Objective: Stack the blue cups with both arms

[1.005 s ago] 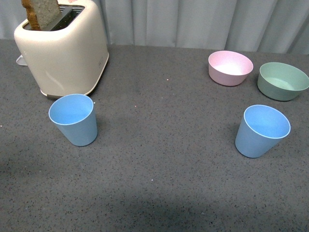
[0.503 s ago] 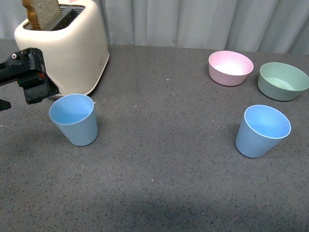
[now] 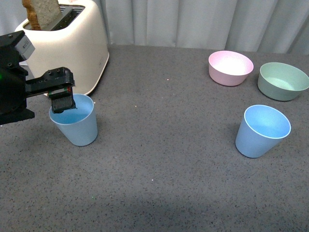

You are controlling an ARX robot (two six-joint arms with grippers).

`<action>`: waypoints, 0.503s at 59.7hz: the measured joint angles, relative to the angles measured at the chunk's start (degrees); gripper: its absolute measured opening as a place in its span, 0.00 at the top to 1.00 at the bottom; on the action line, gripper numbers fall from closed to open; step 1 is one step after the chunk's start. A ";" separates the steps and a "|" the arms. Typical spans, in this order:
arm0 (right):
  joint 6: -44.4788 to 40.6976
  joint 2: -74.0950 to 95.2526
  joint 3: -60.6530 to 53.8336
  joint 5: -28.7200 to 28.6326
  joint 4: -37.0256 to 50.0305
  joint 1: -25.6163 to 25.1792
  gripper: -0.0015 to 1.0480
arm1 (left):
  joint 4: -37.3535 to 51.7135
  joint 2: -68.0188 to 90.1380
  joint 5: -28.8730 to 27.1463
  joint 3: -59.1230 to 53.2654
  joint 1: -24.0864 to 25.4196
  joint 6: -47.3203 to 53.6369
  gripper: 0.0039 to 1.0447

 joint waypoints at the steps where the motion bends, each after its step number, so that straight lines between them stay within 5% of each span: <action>1: 0.00 0.00 0.00 0.00 0.00 0.00 0.09 | -0.04 0.20 0.00 0.24 0.00 -0.02 0.39; 24: 0.00 0.00 0.00 0.00 0.00 0.00 0.09 | -3.96 0.59 0.11 1.62 -0.39 -0.83 0.97; 30: 0.00 0.00 0.00 0.00 0.00 0.00 0.09 | -4.52 0.57 0.02 2.08 -0.70 -0.59 0.97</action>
